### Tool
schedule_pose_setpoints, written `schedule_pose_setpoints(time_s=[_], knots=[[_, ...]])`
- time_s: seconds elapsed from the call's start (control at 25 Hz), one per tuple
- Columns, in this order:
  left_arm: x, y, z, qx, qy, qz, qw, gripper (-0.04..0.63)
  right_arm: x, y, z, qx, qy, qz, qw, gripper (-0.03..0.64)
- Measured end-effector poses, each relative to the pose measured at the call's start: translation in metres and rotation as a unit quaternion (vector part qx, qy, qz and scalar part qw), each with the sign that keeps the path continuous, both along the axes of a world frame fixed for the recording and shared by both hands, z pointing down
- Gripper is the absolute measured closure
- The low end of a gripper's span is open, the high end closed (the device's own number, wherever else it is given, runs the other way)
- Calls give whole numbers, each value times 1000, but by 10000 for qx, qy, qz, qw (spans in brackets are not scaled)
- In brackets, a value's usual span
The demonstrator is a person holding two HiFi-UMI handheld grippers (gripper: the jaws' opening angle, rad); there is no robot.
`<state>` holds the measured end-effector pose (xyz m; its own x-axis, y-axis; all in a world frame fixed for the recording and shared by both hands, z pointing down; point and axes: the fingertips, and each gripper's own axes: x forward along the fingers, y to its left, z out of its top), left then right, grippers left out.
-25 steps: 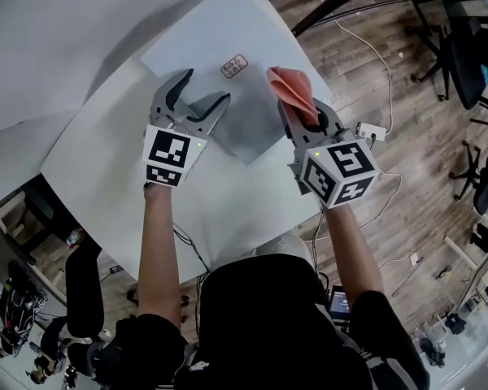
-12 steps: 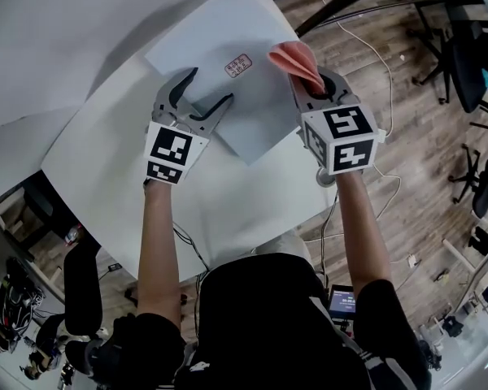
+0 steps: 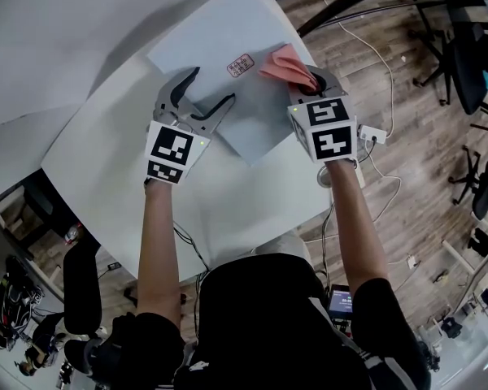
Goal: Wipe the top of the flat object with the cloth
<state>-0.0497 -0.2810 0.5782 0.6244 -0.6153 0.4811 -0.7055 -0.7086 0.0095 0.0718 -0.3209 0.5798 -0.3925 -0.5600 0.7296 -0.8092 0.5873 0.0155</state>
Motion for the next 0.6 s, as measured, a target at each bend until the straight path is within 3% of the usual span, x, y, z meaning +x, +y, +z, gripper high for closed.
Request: schedule_pose_setpoints(time_s=[0.36, 0.6], knots=[[-1, -1, 1, 17, -27, 8, 10000, 267, -11, -1, 1, -148, -82, -118, 9998, 569], [0, 0, 0, 19, -56, 36, 10000, 267, -53, 4, 0, -164, -104, -669, 9976, 569]])
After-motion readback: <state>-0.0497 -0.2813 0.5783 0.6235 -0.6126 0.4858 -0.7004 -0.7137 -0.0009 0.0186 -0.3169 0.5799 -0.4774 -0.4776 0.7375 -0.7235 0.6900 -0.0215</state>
